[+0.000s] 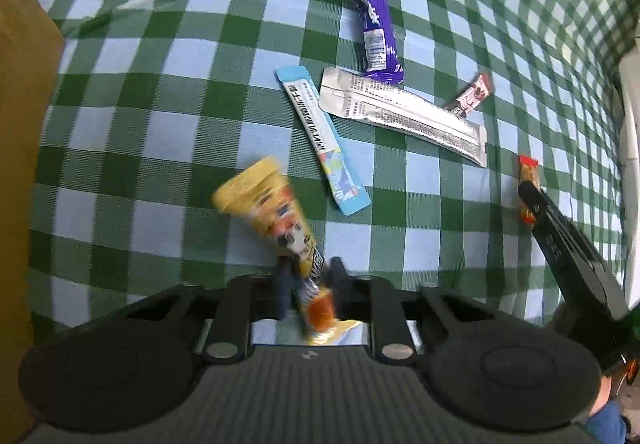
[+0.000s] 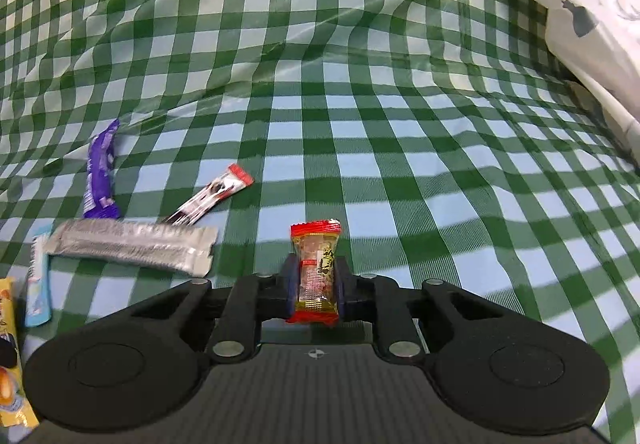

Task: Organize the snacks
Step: 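Grasp the yellow snack packet with the left tool while the right grasps the red-gold candy, then carry the yellow packet and red-gold candy over the box with both tools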

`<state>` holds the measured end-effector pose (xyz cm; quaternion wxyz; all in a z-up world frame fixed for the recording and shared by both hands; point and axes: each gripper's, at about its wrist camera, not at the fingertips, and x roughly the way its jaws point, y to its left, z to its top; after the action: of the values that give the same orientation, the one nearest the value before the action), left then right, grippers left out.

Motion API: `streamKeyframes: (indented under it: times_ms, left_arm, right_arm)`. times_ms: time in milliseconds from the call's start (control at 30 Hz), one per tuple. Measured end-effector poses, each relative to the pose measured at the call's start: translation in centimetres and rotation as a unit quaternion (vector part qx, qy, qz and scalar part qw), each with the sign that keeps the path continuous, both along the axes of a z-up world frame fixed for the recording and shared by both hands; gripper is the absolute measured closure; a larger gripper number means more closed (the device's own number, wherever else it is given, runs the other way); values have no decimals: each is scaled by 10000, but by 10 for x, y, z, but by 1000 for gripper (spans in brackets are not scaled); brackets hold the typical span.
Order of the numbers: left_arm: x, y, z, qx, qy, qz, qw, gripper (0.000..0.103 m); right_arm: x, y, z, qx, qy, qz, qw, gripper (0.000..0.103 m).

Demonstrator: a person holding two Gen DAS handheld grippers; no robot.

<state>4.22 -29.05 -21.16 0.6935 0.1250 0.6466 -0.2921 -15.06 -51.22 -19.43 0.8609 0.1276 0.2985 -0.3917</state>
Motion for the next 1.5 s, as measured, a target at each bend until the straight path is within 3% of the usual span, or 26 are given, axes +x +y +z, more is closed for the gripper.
streamKeyframes:
  times_ms: [133, 333, 600, 867, 1033, 1233, 1500]
  left_arm:
    - [-1, 14, 19, -192, -97, -80, 9997, 93]
    - [-11, 33, 51, -460, -389, -234, 9979, 95]
    - [-26, 84, 126, -1036, -1149, -356, 9873, 95]
    - [-29, 171, 212, -1369, -1813, -24, 9738, 95]
    - [-20, 237, 246, -1568, -2078, 242, 9652, 95]
    - [0, 308, 261, -1616, -2249, 609, 9589, 95]
    - [27, 371, 249, -1550, -2284, 955, 9564, 96]
  right_arm:
    - [-20, 31, 17, 314, -366, -163, 9987, 84]
    - [-44, 89, 38, 241, -617, -186, 9976, 84]
    - [-56, 157, 90, 69, -1178, -152, 9929, 84]
    - [-35, 235, 144, -69, -1414, 412, 9891, 84]
    - [-7, 287, 161, 9, -1328, 964, 9864, 84]
    - [33, 353, 178, 97, -1209, 1689, 9781, 84]
    - [81, 411, 190, 36, -919, 2268, 9696, 84]
